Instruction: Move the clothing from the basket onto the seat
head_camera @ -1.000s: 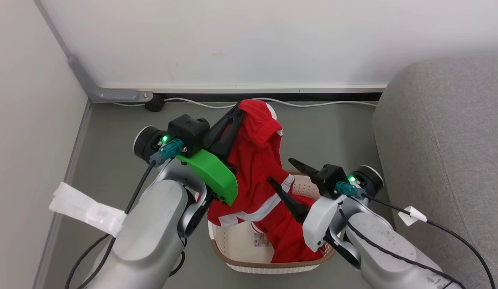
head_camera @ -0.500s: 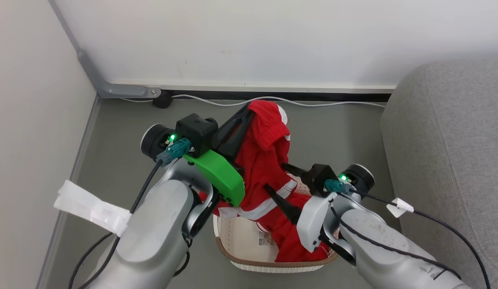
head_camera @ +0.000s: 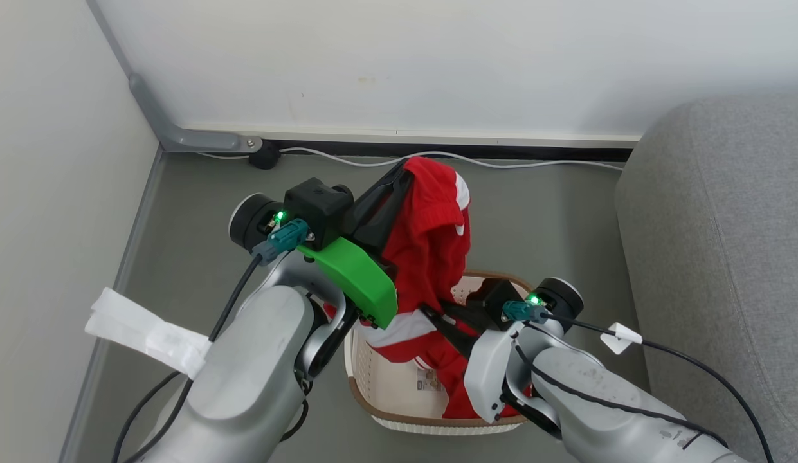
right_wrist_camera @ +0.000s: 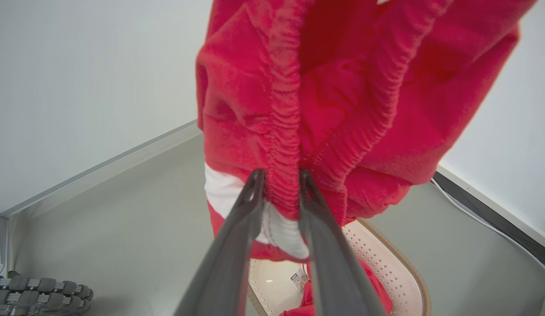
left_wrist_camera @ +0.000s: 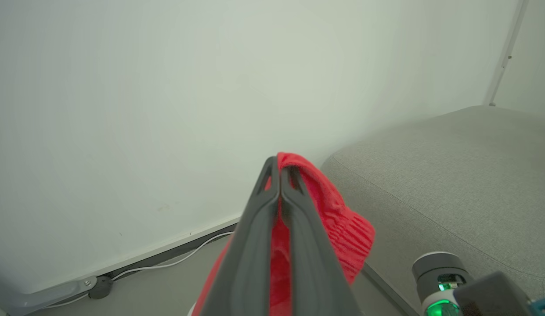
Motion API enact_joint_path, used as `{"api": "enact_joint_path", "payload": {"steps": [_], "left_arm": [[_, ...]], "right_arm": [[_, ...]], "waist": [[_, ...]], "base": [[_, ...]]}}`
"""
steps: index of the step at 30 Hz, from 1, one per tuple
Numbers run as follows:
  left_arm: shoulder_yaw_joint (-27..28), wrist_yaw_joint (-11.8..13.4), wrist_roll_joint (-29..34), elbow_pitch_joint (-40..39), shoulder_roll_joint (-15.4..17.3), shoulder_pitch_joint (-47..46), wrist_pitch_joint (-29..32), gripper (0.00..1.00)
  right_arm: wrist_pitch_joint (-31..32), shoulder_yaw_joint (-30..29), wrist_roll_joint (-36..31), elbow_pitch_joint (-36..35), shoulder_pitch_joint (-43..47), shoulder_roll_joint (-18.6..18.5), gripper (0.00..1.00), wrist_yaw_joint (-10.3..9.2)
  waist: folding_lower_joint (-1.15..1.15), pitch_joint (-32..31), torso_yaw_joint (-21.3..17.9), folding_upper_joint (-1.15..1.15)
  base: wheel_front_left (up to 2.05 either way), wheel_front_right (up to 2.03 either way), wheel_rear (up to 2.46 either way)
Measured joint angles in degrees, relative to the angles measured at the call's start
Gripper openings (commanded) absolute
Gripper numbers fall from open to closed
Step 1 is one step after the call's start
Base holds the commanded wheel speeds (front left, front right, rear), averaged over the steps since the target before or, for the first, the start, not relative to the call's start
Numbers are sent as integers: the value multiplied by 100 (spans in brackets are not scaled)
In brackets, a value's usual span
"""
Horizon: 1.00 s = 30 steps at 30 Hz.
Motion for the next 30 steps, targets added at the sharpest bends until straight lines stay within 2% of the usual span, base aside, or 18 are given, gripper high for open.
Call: {"api": "enact_joint_path", "payload": {"steps": [8,15,16,17,18,19,20,30], "left_arm": [[158,141,-59,23,9,7,42,0],[383,260,-309,131,69,154,42,0],[413,269,-338,141,74,193,42,8],[444,279,-380,156,75,224,42,38],[486,280,-424,164,73,250,41,49],[530,286,-466,164,69,286,40,97],[557,286,-537,167,69,318,38,100],[552,250,-662,101,73,505,-97,100]], "right_arm": [[-36,129,374,-68,-108,15,0,0],[-90,-138,828,-355,-108,11,0,0],[-103,-188,887,-399,-108,-10,0,0],[-104,-235,935,-455,-108,-27,0,0],[-111,-292,969,-511,-108,-54,0,0],[-122,-355,1002,-561,-108,-92,0,0],[-126,-421,1022,-610,-108,-140,0,0],[-129,-1774,1300,-1540,-201,-541,0,-7]], "waist": [[0,9,-103,0],[0,13,-311,0],[0,12,-345,0],[0,11,-379,0],[0,9,-414,0],[0,6,-451,0],[0,4,-487,0],[0,-45,-881,0]], "base": [[0,0,0],[0,0,0],[0,0,0],[0,0,0],[0,0,0],[0,0,0],[0,0,0],[0,0,0]]}}
